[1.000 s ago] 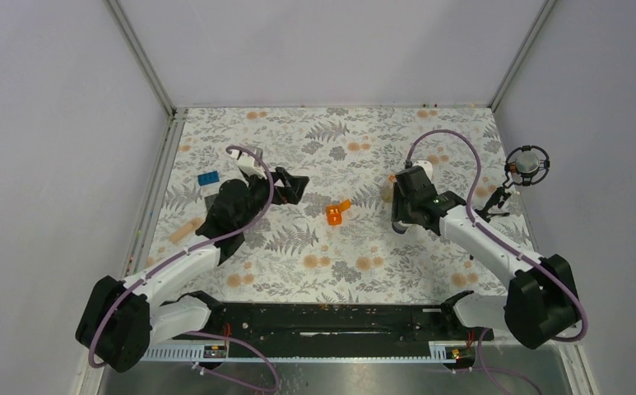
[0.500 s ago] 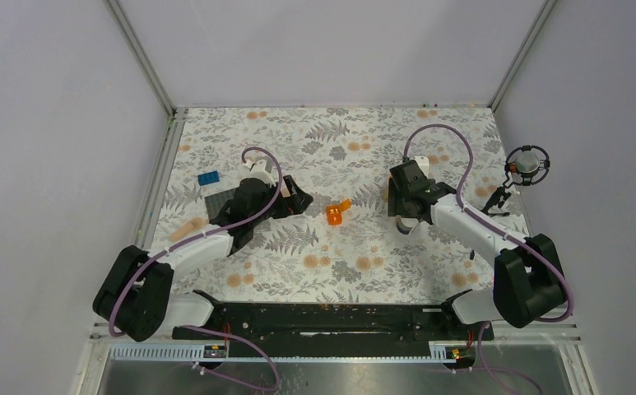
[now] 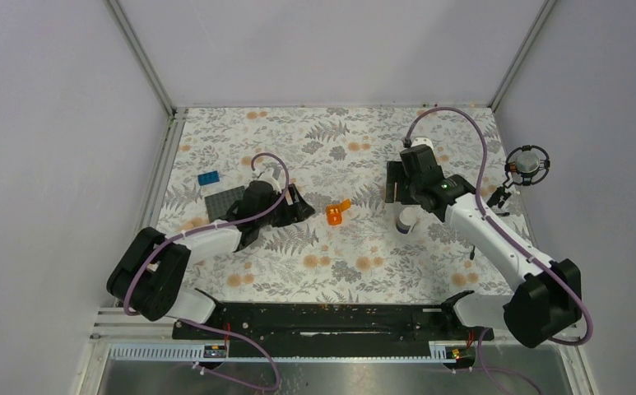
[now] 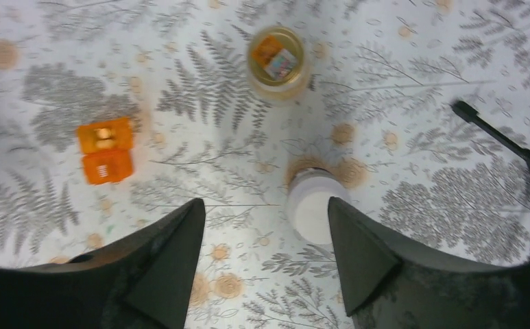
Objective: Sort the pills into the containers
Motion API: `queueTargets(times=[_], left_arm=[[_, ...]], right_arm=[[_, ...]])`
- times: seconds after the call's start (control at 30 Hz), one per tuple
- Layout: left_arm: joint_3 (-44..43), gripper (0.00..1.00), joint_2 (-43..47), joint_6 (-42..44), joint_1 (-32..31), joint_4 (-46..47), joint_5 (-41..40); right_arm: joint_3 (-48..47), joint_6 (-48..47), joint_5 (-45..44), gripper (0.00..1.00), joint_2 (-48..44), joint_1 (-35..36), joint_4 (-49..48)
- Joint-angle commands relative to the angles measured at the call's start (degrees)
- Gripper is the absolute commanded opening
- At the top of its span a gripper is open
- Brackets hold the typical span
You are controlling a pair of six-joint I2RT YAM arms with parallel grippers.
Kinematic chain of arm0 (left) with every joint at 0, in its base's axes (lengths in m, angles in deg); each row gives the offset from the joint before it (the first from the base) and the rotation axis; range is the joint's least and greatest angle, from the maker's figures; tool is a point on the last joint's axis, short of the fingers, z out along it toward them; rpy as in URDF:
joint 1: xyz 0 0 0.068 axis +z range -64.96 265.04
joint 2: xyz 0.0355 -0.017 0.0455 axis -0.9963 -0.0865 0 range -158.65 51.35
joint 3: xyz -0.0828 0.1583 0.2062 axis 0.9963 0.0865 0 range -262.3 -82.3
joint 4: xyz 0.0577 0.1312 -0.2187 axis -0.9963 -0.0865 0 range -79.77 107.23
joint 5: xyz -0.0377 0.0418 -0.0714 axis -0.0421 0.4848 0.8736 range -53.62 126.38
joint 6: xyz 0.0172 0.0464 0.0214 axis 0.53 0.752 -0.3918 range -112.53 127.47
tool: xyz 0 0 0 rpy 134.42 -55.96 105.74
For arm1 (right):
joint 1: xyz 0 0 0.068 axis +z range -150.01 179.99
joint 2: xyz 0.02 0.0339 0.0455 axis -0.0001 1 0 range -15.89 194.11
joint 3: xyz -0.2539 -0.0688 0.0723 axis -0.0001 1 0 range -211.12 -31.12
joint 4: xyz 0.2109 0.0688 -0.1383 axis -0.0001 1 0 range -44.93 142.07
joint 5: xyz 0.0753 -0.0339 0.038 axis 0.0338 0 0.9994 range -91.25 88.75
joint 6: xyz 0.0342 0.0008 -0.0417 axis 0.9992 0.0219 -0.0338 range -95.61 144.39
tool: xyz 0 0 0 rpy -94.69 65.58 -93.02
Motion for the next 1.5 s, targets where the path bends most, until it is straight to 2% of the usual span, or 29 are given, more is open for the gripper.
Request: queueTargets(times=[0.0, 0.17, 0.23, 0.63, 0.73, 0.97, 1.1, 1.17, 1.47], left_arm=[[-0.9, 0.7, -3.2, -3.0, -1.5, 4.6, 4.5], [-1.9, 0.63, -7.4, -5.4, -3.3, 7.5, 5.6], [-2.4, 0.61, -8.9, -5.8, -3.7, 8.2, 5.9], [-6.6, 0.53, -16.3, -11.4, -4.4, 11.5, 3.9], [-9.0, 0.56, -18.1, -11.6, -4.5, 9.7, 4.7], [-12.4, 0.55, -19.8, -10.0, -5.1, 5.7, 3.9], [-13.0, 0.47, -20.3, -8.6, -5.4, 4.6, 4.5], [-13.1, 0.4, -20.6, -7.7, -5.7, 4.4, 5.3], [-13.6, 0.31, -21.7, -4.4, -6.8, 2.5, 5.6]], right_arm=[[-2.7, 2.4, 11.1, 0.68, -3.2, -0.2, -0.8], [-1.5, 5.4, 17.3, 0.43, -0.7, 0.1, -4.9], [-1.5, 6.3, 18.4, 0.39, 1.5, 0.8, -6.4], [-2.8, 11.1, 17.0, 0.32, 15.4, 3.6, -14.2], [-2.2, 11.9, 16.6, 0.32, 16.9, 3.5, -16.1], [-2.3, 12.7, 17.6, 0.33, 20.5, 3.5, -18.5], [-2.7, 13.1, 16.9, 0.33, 22.0, 3.5, -18.4], [-3.3, 13.2, 16.7, 0.32, 23.3, 3.5, -18.3], [-4.5, 13.5, 18.5, 0.32, 26.4, 3.5, -19.8]])
